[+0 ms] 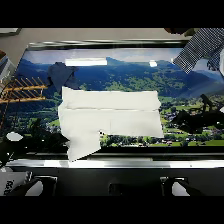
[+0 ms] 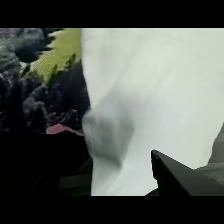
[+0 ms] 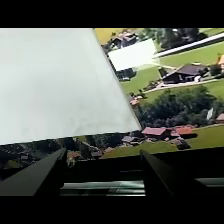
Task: Fold the clothes and pants, and hang the long-sleeved shirts on hangers.
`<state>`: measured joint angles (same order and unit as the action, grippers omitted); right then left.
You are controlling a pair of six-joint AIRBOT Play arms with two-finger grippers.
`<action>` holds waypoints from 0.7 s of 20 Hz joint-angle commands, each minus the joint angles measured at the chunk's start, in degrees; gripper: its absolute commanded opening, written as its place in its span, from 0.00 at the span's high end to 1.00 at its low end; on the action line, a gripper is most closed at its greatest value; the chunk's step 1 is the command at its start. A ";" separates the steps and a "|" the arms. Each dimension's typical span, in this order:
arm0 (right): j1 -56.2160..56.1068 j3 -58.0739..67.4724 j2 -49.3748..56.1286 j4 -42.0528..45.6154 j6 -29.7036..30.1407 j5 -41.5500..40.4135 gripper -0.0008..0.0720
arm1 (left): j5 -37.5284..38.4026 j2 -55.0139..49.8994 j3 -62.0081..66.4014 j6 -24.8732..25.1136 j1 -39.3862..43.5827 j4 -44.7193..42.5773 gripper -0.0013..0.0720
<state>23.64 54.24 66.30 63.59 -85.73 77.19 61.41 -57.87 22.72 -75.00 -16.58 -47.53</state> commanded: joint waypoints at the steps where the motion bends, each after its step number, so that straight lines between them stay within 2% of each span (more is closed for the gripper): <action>1: 0.04 -0.33 -0.24 -1.92 -0.44 -1.55 0.26 | -1.95 -1.88 -0.87 1.75 0.76 3.21 0.14; 5: 0.04 -0.33 -0.24 -1.92 -0.44 -1.95 0.26 | -4.20 -4.00 -0.87 1.75 6.16 5.09 0.14; 6: 0.04 -0.33 -0.24 -1.92 -0.44 -1.95 0.26 | -4.50 -4.44 -0.87 1.75 7.34 5.51 0.17; 7: 0.04 -0.33 -0.24 -1.92 -0.44 -1.90 0.26 | -4.50 -4.57 -0.87 1.77 8.15 5.53 0.39; 8: 0.04 -0.33 -0.24 -1.92 -0.55 -1.60 0.26 | -4.20 -4.50 -0.85 1.75 8.20 5.55 0.79; 9: 0.04 -0.33 -0.24 -2.01 -0.70 -0.98 0.26 | -3.89 -4.39 -0.81 1.70 8.20 5.55 0.95; 12: 0.15 0.26 -0.17 -2.60 -0.33 0.68 0.26 | -2.54 -4.33 -0.70 1.75 8.13 5.53 0.96; 14: 0.17 0.92 0.02 1.20 -0.35 1.18 0.23 | -1.66 -4.33 -0.70 1.75 8.15 5.53 0.96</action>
<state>23.75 54.54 66.15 61.95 -86.43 77.03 58.52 -62.13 21.96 -73.30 -8.71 -42.33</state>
